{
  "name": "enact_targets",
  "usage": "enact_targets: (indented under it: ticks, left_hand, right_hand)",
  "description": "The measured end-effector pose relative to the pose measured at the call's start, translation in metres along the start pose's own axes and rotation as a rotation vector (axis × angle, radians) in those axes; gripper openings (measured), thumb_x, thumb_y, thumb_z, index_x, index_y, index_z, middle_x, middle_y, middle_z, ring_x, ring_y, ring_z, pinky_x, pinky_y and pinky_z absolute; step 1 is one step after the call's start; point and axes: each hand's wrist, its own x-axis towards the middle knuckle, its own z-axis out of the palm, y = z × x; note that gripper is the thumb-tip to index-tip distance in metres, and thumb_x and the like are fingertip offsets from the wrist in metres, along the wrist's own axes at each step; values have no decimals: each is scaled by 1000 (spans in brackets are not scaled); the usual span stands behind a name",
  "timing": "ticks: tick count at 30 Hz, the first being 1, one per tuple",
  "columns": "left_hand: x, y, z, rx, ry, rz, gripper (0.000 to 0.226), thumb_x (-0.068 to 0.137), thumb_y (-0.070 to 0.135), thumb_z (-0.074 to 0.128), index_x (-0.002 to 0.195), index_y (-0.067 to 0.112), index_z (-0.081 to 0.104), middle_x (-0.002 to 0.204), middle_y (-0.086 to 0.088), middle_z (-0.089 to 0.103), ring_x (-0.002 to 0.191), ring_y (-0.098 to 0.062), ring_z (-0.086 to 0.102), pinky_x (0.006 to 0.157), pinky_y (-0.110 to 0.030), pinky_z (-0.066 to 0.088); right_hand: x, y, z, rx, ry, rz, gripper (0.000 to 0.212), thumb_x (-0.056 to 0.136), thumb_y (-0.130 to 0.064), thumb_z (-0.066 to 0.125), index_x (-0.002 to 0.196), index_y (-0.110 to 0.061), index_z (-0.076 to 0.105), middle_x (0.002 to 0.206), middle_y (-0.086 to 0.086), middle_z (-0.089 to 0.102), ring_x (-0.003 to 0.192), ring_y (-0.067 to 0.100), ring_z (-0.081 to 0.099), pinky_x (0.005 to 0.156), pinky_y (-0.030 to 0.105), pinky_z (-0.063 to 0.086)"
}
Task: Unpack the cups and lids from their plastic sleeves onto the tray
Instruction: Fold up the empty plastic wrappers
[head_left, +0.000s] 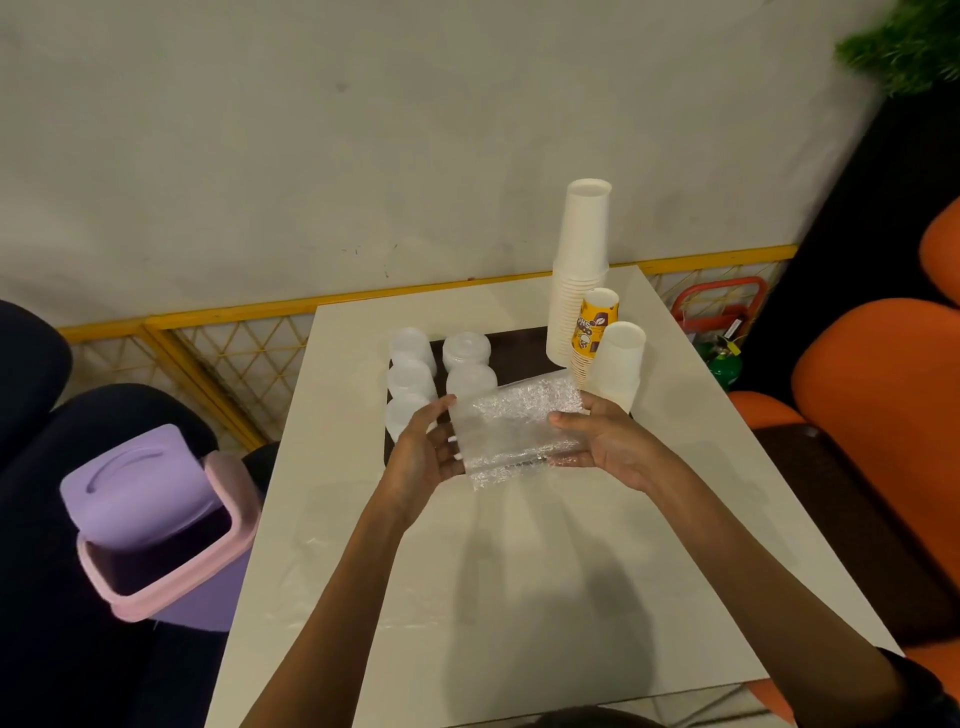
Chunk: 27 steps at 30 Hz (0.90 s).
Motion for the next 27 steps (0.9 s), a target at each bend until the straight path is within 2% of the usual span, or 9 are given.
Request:
enact_targets:
  ticks: [2, 6, 9, 13, 16, 17, 19, 23, 27]
  left_hand:
    - [-1, -6, -3, 103, -24, 10, 32, 95, 34, 51, 120, 17, 60, 109, -6, 70, 96, -22, 69, 75, -32, 55]
    - [0, -14, -9, 165, 12, 119, 26, 86, 3, 65, 112, 9, 63, 104, -8, 70, 93, -20, 68, 77, -31, 58]
    - [-1, -14, -16, 165, 79, 163, 18, 85, -2, 64, 101, 3, 61, 95, -7, 67, 83, -17, 67, 69, -27, 57]
    - [-7, -17, -29, 252, 116, 181, 15, 82, -5, 66, 87, 6, 57, 85, -7, 62, 75, -16, 61, 70, -28, 57]
    - [-12, -21, -45, 545, 173, 197, 24, 70, 10, 75, 86, 10, 56, 81, 0, 60, 73, -16, 56, 70, -23, 50]
    - [-14, -23, -51, 676, 202, 199, 27, 69, 15, 76, 88, 13, 56, 80, 5, 58, 72, -13, 54, 66, -17, 46]
    - [-20, -27, -65, 854, 262, 226, 35, 76, 15, 76, 105, 13, 56, 90, 10, 55, 81, -12, 53, 64, -15, 40]
    - [-32, -26, -96, 861, 376, 305, 56, 79, 17, 76, 128, 13, 49, 117, 7, 50, 106, -11, 49, 86, -19, 38]
    - [-40, -15, -133, 796, 522, 399, 50, 82, 13, 73, 126, 17, 50, 122, 6, 54, 107, -9, 52, 83, -14, 39]
  right_hand:
    - [2, 0, 2, -43, 14, -4, 22, 91, -6, 58, 98, -27, 56, 99, -8, 63, 91, 12, 64, 77, 36, 58]
    - [9, 3, 8, -71, -15, 0, 25, 90, -10, 60, 112, -22, 57, 107, -1, 65, 96, 16, 66, 74, 32, 59]
    - [14, 6, 13, -25, -20, 14, 29, 88, -10, 64, 116, -17, 56, 112, 4, 66, 98, 20, 67, 75, 31, 59]
    - [22, 12, 24, -136, 85, -44, 16, 88, -7, 64, 103, -13, 60, 110, 10, 64, 91, 18, 67, 74, 26, 59]
    - [30, 17, 41, -257, 98, -100, 13, 87, -6, 66, 92, -17, 62, 102, 10, 64, 88, 17, 64, 68, 20, 58]
    - [32, 18, 49, -290, 78, -118, 12, 86, -7, 66, 91, -17, 62, 101, 11, 65, 88, 18, 64, 66, 20, 57]
    - [41, 24, 66, -398, 47, -156, 11, 85, -9, 68, 93, -14, 63, 99, 11, 66, 89, 21, 64, 67, 22, 56]
    - [58, 34, 112, -645, -36, -265, 12, 84, -9, 69, 96, -8, 68, 93, 3, 67, 87, 17, 64, 81, 28, 53]
    - [73, 45, 167, -709, -158, -333, 9, 84, -5, 68, 93, -3, 70, 85, -11, 66, 77, 0, 62, 74, 10, 48]
